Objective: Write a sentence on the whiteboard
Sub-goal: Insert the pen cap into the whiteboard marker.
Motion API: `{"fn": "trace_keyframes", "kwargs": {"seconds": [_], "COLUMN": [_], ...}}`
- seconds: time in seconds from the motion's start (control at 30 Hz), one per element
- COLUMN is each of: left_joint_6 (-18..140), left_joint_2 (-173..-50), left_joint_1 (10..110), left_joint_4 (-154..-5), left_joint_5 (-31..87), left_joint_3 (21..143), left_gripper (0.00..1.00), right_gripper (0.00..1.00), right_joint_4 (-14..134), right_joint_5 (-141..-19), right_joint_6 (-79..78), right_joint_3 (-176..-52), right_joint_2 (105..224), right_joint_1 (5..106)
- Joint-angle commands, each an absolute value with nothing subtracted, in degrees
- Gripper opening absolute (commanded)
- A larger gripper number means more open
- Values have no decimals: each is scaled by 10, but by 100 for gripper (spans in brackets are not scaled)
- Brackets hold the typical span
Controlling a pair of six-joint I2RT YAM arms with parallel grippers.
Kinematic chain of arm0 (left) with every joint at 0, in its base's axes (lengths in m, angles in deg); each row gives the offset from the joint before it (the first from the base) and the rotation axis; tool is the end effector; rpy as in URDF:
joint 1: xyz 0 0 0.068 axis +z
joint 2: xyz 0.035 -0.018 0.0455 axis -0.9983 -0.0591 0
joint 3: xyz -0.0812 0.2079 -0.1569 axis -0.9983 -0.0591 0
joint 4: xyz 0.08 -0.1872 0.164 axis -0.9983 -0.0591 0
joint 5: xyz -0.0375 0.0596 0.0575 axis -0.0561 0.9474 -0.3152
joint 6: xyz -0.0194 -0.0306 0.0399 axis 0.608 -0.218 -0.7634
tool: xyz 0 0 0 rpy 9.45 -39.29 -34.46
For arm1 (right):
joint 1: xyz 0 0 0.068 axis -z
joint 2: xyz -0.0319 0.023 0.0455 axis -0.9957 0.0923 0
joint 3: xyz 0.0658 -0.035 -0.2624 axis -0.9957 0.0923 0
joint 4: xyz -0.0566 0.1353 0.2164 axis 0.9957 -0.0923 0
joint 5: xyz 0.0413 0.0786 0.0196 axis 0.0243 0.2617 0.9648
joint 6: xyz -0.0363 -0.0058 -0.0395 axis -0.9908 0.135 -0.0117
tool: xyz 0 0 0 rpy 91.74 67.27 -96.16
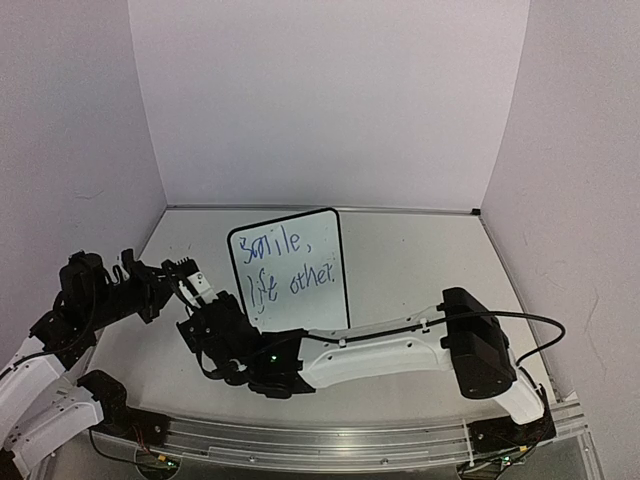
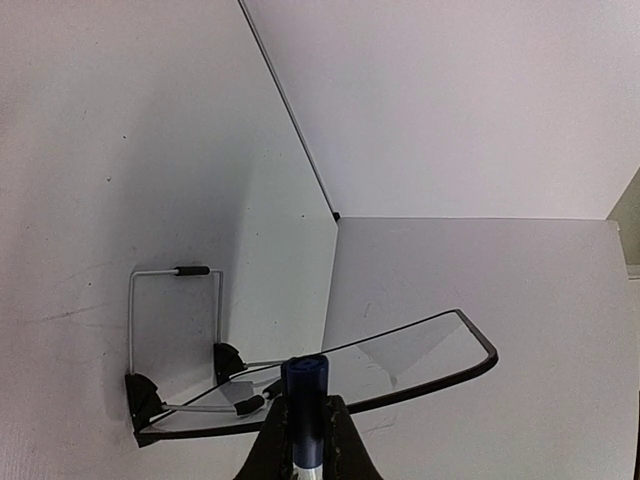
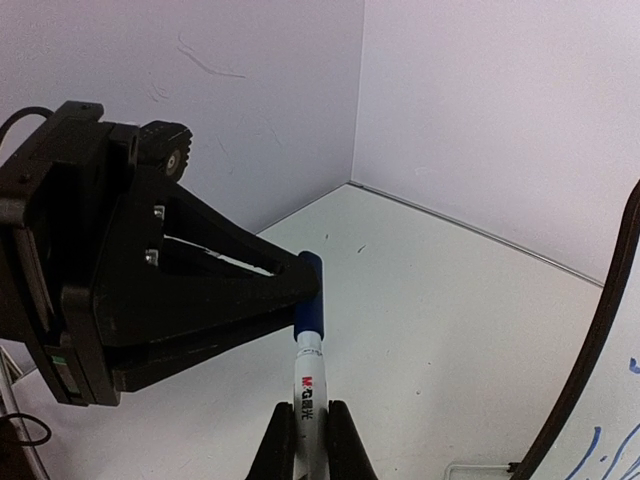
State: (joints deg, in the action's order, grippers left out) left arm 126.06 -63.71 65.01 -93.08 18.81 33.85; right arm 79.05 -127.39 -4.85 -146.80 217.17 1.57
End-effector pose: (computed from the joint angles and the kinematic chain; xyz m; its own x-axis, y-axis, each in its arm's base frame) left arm 0.1239 -0.0607 0.2540 -0.6607 -0.7355 -0.1498 -0.0833 0.2702 -0.9592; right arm 0.0883 0.5428 0.2443 -0.0453 -0.0798 -0.9958 -0.6835 0.7294 -0.0274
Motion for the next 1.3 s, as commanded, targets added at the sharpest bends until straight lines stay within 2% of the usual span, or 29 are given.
{"fn": "trace_keyframes", "kwargs": {"seconds": [0.0, 0.33, 0.97, 1.07, 1.17, 1.27], "left_joint_6": [1264, 1253, 1247, 1235, 1213, 1176], "left_joint_2": [-625, -618, -590, -586, -586, -606], "left_joint_1": [646, 646, 646, 646, 646, 646], "left_joint_4": [-903, -907, -900, -924, -954, -982], "left_joint_5": [161, 147, 123, 136, 148, 153], "left_joint_3": [341, 344, 331, 335, 353, 382], "left_gripper": [0, 0, 0, 0, 0, 12], "right_gripper": [0, 0, 0, 0, 0, 0], "right_joint_4": [819, 832, 832, 842, 927, 982], "right_joint_5": [-1309, -1322, -1304, -1297, -1294, -1295], "right_joint_6": [-92, -144, -154, -157, -194, -236], "right_joint_3": [-1506, -1573, -1624, -1606, -1533, -1495], "right_joint_2": [2206, 2258, 2297, 2283, 2246, 2225], "right_joint_1": [21, 24, 40, 39, 29, 17]}}
